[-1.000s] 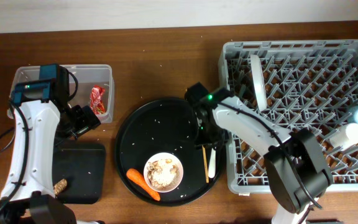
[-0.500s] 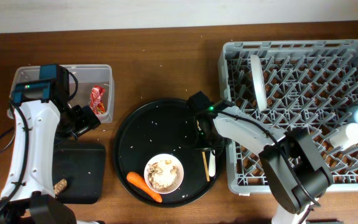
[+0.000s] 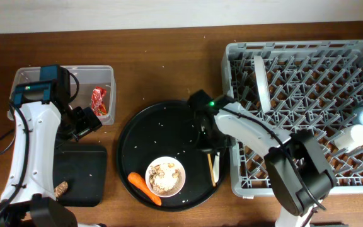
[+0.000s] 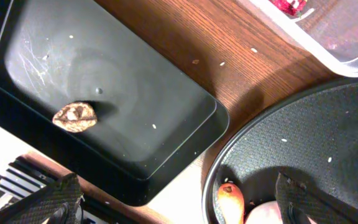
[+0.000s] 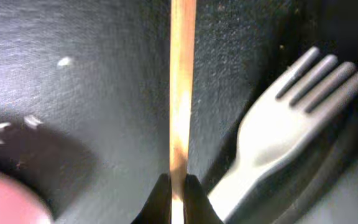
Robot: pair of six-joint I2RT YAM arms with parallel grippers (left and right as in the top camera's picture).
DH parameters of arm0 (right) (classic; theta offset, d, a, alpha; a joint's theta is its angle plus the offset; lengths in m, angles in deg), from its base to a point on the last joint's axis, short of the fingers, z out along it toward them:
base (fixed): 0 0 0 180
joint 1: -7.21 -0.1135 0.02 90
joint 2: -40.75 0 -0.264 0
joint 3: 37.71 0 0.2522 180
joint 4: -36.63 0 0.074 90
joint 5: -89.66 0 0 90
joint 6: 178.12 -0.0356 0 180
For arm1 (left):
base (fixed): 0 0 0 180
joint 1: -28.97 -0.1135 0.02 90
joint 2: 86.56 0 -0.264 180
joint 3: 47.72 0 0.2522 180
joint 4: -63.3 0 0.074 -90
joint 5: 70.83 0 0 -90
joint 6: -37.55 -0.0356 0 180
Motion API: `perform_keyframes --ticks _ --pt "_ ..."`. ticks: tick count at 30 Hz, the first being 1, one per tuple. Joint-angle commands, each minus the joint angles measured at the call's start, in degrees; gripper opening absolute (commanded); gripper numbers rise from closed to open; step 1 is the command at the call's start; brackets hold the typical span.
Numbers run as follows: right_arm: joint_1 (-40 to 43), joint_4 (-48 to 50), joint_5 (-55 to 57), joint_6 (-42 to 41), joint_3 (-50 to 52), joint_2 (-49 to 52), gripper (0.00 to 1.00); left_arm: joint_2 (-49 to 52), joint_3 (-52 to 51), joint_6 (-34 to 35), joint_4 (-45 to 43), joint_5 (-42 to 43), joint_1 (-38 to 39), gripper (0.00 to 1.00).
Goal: Sort waste into correct bins and load items into the dishwasher rack
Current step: 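Carry the chopstick into the rack's left side and release it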
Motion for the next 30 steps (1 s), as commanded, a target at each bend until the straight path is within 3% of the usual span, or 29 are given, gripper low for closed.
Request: perform_keyframes --ticks 1,5,11,24,25,28,29,30 --pt "0.76 -4.92 0.85 3.65 -11.17 -3.67 0.04 -0.68 -0.04 0.63 0.31 -0.26 -0.26 0.99" --pt "3.85 -14.97 8.11 3.69 -21.11 -8.33 0.04 -0.68 -0.04 0.63 0.33 -0.28 -0.26 0.99" --pt "9.35 -22.45 11.58 3.72 -20.44 -11.61 0.04 -0.68 -0.04 0.63 0.31 -0.42 -0.26 0.99" --pt "13.84 -7.8 14.62 2.01 3.5 -11.5 0.04 -0.68 -0.04 0.63 0.37 -0.44 -0.26 0.99" --pt "14.45 -7.65 14.6 2.05 3.78 -11.5 0.06 -0.68 -0.04 0.63 0.37 -0.42 -0.26 0.99" --pt "14.53 -7.3 14.62 3.96 3.34 -11.52 0.24 -0.68 -0.04 0.63 0.35 -0.42 -0.26 0.99" --pt "14.53 -7.76 14.29 4.83 2.49 -11.52 0.41 -0.68 -0.04 0.63 0.35 -0.42 -0.26 1.0" --pt "14.53 -8.68 13.99 5.07 1.42 -11.52 0.48 -0.68 -0.04 0.63 0.35 -0.44 -0.26 1.0"
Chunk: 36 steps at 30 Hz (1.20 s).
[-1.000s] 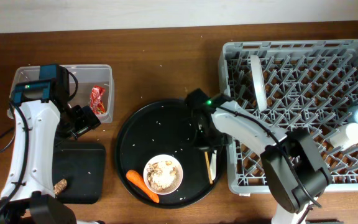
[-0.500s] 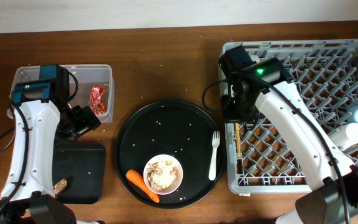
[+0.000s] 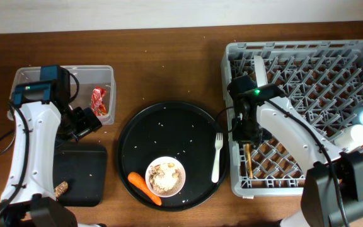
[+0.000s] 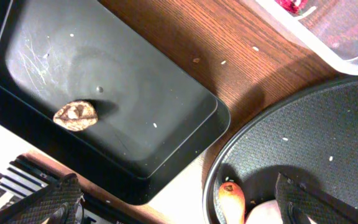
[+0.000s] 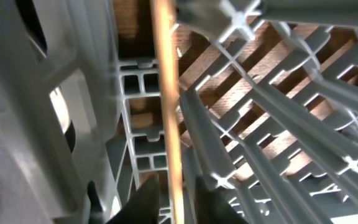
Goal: Sort waste into correct bins and load items into the dishwasher rack
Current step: 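Carry the chopstick into the rack's left side and release it, then return the right gripper to the white plastic fork and grasp it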
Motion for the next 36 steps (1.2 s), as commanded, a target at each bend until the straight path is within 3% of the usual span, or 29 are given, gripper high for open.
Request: perform_keyframes --ticks 1,5,12,16,22,30,36 --pt "0.37 -1.92 1.09 1.66 -3.26 0.0 0.49 -0.68 -0.02 0.63 0.07 -0.42 -0.24 0.99" --pt "-0.07 -7.85 -0.26 1.64 -9.99 -0.13 0.49 -0.68 -0.02 0.63 0.2 -0.42 -0.24 0.99" --pt "-6.97 -7.78 -7.98 -0.2 -11.5 -1.9 0.45 -0.68 -0.02 0.66 0.15 -0.44 -0.26 0.99" --pt "-12.26 -4.68 -4.79 -7.06 -8.92 -1.79 0.45 -0.68 -0.02 0.63 0.26 -0.44 -0.26 0.99" --pt "-13.25 4.55 -4.33 -15.23 -0.42 -0.83 0.45 -0.68 -0.02 0.63 0.37 -0.44 -0.26 0.99" --pt "-13.27 16.59 -5.4 -16.65 10.01 -0.61 0.45 -0.68 -0.02 0.66 0.22 -0.42 -0.24 0.99" --pt "-13.25 20.85 -5.38 -16.68 11.96 2.47 0.45 -0.68 -0.02 0.66 0.22 -0.42 -0.24 0.99"
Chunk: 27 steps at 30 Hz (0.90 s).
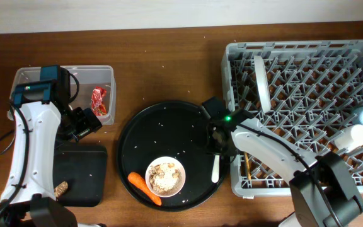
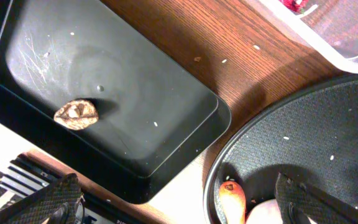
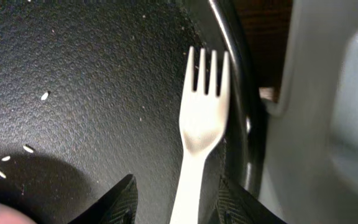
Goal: Sort waste into correct bins and load items into the dishwasher rack
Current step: 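Return the right gripper to the white plastic fork and grasp it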
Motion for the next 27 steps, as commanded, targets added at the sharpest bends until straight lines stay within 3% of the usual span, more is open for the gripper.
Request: perform_keyframes --ticks 1,13,18,19,22,27 --pt "0.07 0.52 0.81 -1.07 1.4 3.28 0.45 -0.68 -0.02 0.66 0.02 -0.44 -0.24 0.99" --pt "-0.37 2.29 0.79 -1.03 1.4 9.86 0.44 -0.68 -0.02 0.66 -0.15 -0.44 -0.24 1.0" --pt "-0.35 2.29 -0.57 -1.03 1.38 9.84 0.24 -0.68 -0.02 0.66 -0.2 -0.44 -0.26 0.99" --pt "-0.33 2.29 -1.03 -1.03 1.33 9.84 0.15 -0.68 -0.02 0.66 -0.17 -0.44 -0.26 0.99" --pt "-0.33 1.81 -2.08 -0.76 0.61 9.79 0.06 -0.68 -0.02 0.66 -0.17 -0.44 -0.26 0.99" --pt "-0.28 -4.46 -2.23 1.2 -6.34 7.78 0.04 -0.68 -0.02 0.66 -0.15 -0.44 -0.24 1.0"
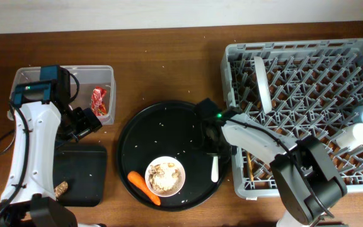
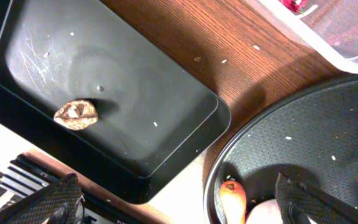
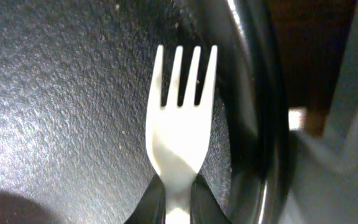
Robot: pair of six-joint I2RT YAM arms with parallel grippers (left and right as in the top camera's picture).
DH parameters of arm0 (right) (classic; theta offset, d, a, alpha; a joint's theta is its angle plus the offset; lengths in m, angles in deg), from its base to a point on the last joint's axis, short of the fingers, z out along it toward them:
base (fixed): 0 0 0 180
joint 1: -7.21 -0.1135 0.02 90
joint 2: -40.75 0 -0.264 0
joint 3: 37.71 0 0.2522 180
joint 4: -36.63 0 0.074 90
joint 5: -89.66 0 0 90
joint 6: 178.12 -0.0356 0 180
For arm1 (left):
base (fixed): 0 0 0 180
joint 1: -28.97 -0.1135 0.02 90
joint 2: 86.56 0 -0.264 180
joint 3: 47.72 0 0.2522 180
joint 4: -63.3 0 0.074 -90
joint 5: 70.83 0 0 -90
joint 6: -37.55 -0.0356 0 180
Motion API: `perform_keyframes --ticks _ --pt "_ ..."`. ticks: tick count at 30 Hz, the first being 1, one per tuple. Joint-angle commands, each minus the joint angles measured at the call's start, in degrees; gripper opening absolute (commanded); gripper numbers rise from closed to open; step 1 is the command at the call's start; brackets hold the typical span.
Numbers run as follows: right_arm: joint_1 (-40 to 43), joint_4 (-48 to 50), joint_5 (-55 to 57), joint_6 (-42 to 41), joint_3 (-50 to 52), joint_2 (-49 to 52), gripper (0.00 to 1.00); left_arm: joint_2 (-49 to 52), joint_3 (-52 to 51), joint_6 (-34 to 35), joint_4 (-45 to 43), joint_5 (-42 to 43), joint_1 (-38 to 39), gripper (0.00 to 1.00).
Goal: Sort waste into correct bins and load items into the dishwasher rack
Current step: 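Return the right gripper to the white plastic fork and grasp it, then carry the fork into the rack beside the chopstick and release it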
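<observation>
A white plastic fork (image 3: pixel 182 134) lies near the right rim of the round black tray (image 1: pixel 162 129). My right gripper (image 3: pixel 178 202) is shut on its neck just below the tines. In the overhead view the right gripper (image 1: pixel 212 144) covers the fork's head, and the fork handle (image 1: pixel 215 170) sticks out toward the front. A wooden chopstick (image 1: pixel 247 165) lies in the grey dishwasher rack (image 1: pixel 307 183). On the tray sit a bowl of food scraps (image 1: pixel 165 175) and a carrot (image 1: pixel 145 188). My left gripper (image 2: pixel 179 208) hangs open between the bins, holding nothing.
A clear bin (image 1: pixel 109 75) at the back left holds a red wrapper (image 1: pixel 99 103). The black rectangular bin (image 2: pixel 104 93) holds a brown food piece (image 2: pixel 75 115). A white plate (image 1: pixel 261 82) and two cups stand in the rack. The rack wall (image 3: pixel 353 124) is right beside the tray rim.
My right gripper was open just above the fork. Now it is lower and shut on the fork's neck. The left arm has not moved.
My right gripper was first shut on the wooden chopstick on the tray, beside the fork. Then it held the chopstick inside the rack. After that the chopstick lay in the rack and the gripper was open over the fork, which it now grips.
</observation>
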Motion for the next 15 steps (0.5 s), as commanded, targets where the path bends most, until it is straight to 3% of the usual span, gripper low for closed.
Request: perform_keyframes --ticks 1,8,15 --pt "0.17 -4.72 -2.12 2.27 -5.86 -0.46 0.04 -0.68 -0.02 0.63 -0.09 -0.42 -0.26 0.99" --pt "0.17 -18.8 5.79 5.31 -20.2 -7.8 0.04 -0.68 -0.02 0.63 0.04 -0.42 -0.26 0.99" --pt "6.16 -24.76 13.29 9.92 -21.75 -12.31 0.04 -0.68 -0.02 0.63 0.13 -0.44 -0.26 0.99"
